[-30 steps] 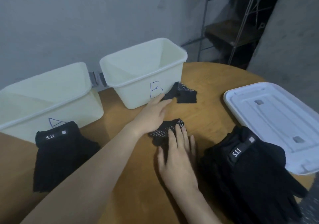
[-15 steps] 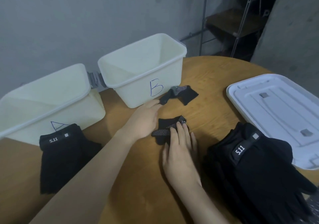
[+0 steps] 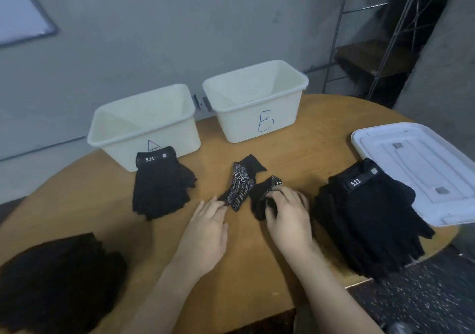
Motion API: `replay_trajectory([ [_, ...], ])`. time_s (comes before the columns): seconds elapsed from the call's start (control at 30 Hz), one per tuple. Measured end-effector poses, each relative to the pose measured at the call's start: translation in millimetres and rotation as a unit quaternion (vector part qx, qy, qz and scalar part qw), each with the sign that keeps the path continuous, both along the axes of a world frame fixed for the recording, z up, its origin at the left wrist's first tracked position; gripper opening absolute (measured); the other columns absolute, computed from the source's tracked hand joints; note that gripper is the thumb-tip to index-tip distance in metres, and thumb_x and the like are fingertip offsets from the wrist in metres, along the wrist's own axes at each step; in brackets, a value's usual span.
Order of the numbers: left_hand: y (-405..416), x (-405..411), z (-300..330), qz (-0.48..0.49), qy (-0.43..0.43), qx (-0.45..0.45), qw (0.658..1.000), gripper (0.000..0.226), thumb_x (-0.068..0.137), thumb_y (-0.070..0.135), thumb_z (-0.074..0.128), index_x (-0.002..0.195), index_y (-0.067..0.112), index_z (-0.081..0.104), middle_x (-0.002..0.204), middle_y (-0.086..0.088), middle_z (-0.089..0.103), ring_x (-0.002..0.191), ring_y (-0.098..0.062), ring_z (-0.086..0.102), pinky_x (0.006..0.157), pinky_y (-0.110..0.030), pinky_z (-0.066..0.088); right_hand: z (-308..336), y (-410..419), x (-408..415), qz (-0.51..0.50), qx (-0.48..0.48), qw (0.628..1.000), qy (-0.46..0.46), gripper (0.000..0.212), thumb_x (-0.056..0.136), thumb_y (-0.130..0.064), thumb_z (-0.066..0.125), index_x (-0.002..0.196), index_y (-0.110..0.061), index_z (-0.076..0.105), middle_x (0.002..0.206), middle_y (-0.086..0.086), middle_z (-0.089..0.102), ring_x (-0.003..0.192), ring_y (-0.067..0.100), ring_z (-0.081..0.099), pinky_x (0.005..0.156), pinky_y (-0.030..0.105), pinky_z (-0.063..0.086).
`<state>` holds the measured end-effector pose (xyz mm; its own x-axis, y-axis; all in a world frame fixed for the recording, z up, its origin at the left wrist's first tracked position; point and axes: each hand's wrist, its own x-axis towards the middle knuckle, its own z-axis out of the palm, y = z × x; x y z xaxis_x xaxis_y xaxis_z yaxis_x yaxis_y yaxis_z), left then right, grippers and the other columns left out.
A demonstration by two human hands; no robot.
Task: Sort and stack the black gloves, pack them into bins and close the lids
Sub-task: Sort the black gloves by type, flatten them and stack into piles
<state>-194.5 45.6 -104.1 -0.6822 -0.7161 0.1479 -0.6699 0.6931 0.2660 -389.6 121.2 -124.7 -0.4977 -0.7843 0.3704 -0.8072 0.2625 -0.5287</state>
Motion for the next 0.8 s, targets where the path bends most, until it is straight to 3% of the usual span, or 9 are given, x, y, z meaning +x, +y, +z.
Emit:
replay_trajectory([
  [0.33, 106, 103, 4, 0.078, -0.005, -0.001, 0.997, 0.046, 0.104, 0.023, 0.052, 0.148, 0.010, 0.053, 0.151, 0.000, 0.051, 0.148, -0.016, 0.039, 0.125, -0.028, 0.009, 15, 64, 35, 0.078, 0.017, 0.995, -0.052, 0.020, 0.089, -0.003, 0.068, 0.106, -0.010, 0.075, 0.117, 0.002, 0.069, 0.107, 0.026, 0.065, 0.094, 0.044, 0.054],
  [0.43, 124, 117, 4, 0.088, 0.006, -0.002, 0.996, 0.041, 0.103, 0.023, 0.054, 0.143, 0.014, 0.057, 0.147, 0.002, 0.054, 0.144, -0.017, 0.043, 0.126, -0.031, 0.016, 27, 74, 43, 0.093, 0.072, 0.993, -0.027, 0.030, 0.091, -0.009, 0.065, 0.119, -0.014, 0.072, 0.132, 0.002, 0.065, 0.125, 0.025, 0.059, 0.109, 0.047, 0.044],
  [0.57, 136, 116, 11, 0.078, 0.063, -0.016, 0.995, 0.026, 0.104, 0.030, 0.053, 0.127, 0.023, 0.062, 0.120, 0.013, 0.061, 0.117, -0.006, 0.051, 0.114, -0.033, 0.036, 45, 73, 52, 0.149, 0.106, 0.983, -0.005, 0.042, 0.085, -0.012, 0.063, 0.125, -0.022, 0.070, 0.142, -0.004, 0.056, 0.141, 0.019, 0.043, 0.121, 0.042, 0.022],
  [0.7, 128, 97, 14, 0.203, 0.209, 0.027, 0.956, 0.018, 0.104, 0.026, 0.050, 0.120, 0.024, 0.057, 0.107, 0.014, 0.059, 0.101, -0.006, 0.055, 0.095, -0.031, 0.048, 46, 55, 66, 0.223, 0.096, 0.969, -0.055, 0.027, 0.089, -0.014, 0.061, 0.109, -0.025, 0.075, 0.119, -0.008, 0.063, 0.123, 0.020, 0.055, 0.110, 0.040, 0.040],
  [0.8, 90, 82, 8, 0.247, 0.232, 0.073, 0.938, 0.020, 0.103, 0.025, 0.050, 0.121, 0.023, 0.058, 0.109, 0.013, 0.059, 0.103, -0.008, 0.058, 0.097, -0.039, 0.051, 44, 20, 69, 0.212, 0.107, 0.971, -0.026, 0.021, 0.096, -0.024, 0.063, 0.114, -0.021, 0.074, 0.119, 0.002, 0.068, 0.126, 0.026, 0.058, 0.106, 0.041, 0.045],
])
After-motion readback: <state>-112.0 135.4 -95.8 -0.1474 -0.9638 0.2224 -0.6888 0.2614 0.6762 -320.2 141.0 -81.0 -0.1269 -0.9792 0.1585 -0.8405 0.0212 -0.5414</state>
